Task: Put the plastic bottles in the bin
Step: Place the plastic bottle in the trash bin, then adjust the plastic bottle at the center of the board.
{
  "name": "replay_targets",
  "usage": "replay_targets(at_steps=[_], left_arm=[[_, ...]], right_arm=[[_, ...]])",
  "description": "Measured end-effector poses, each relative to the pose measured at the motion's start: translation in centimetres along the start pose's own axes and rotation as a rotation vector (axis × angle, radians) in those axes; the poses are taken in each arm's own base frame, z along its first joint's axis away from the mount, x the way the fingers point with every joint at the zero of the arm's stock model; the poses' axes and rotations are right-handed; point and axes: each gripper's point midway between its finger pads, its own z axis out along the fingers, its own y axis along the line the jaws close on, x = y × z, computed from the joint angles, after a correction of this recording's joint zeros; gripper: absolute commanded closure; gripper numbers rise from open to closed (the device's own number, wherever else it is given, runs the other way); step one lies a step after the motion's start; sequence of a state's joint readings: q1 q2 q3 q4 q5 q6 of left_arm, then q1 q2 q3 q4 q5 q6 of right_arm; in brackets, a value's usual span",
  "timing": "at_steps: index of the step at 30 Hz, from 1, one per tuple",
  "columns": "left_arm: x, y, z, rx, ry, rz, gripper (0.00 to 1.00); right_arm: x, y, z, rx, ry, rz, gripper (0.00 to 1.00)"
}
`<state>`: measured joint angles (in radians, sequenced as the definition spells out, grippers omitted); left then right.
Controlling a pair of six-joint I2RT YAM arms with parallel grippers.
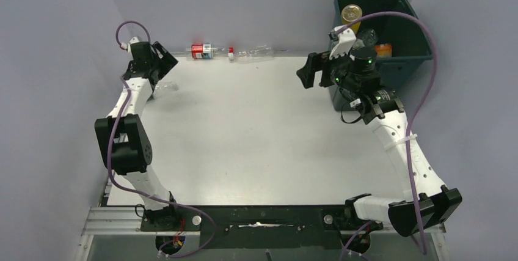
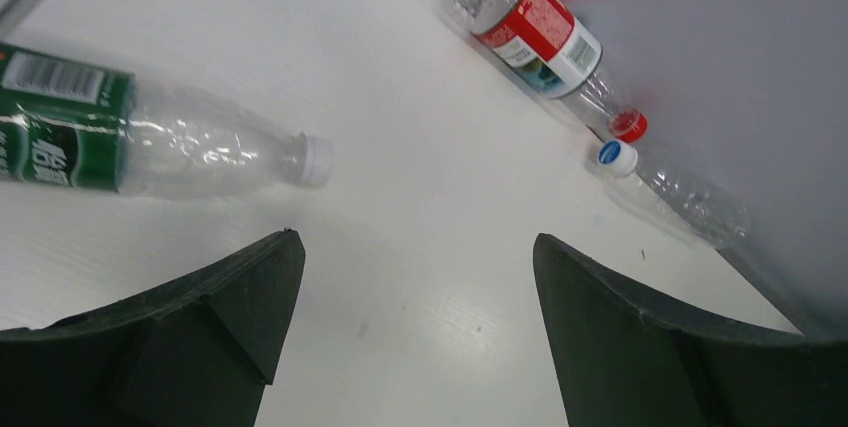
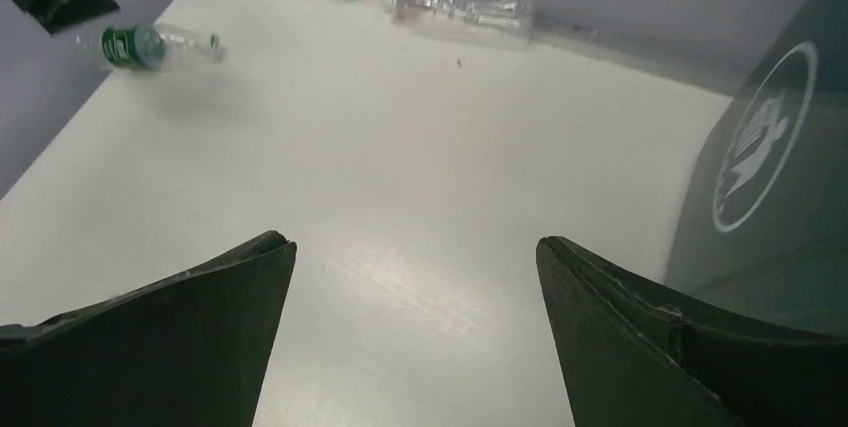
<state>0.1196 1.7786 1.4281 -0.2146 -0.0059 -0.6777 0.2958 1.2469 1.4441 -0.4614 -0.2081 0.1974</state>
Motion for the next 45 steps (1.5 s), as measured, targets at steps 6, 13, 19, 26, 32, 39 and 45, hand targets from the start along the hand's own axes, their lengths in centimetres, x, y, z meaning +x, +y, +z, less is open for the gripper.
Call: replay_targets(at_steps=[6,13,19,26,32,39,45], left_arm=[[-4.6,1.3,3.1,-0.128,-0.123,0.086,0.15],[-6.5,5.9,6.1,-0.333,-0.167,0.164,0.14],[-6.3,10.9,7.4,-0.511,-0.14,0.213,0.13],[-5.5,14.2,8.9,-0.637,-0.103,0.269,0.13],[-4.5,16.0,9.4,-0.674,-0.059,0.282,0.13],[-2.8,17.4,9.3,-0.688,-0.022,0.274,0.14],[1.3,18.9,8.3,-0.694,0.07,0.254,0.14]], right_arm=[[6.5,3.1,1.2,-0.064,0.16,0.012,0.03],[8.0,7.2,1.1,-0.154,0.199,-0.011,0.04],[9.4,9.9,1.5,-0.205,0.238,-0.028,0.04],[12.0,13.1,2.2,-0.261,0.307,-0.062,0.04],[12.6,15.2,1.8,-0.3,0.318,-0.088,0.04],[12.9,16.3,1.5,-0.312,0.316,-0.099,0.04],[14.0,16.8,1.6,-0.318,0.328,-0.097,0.04]])
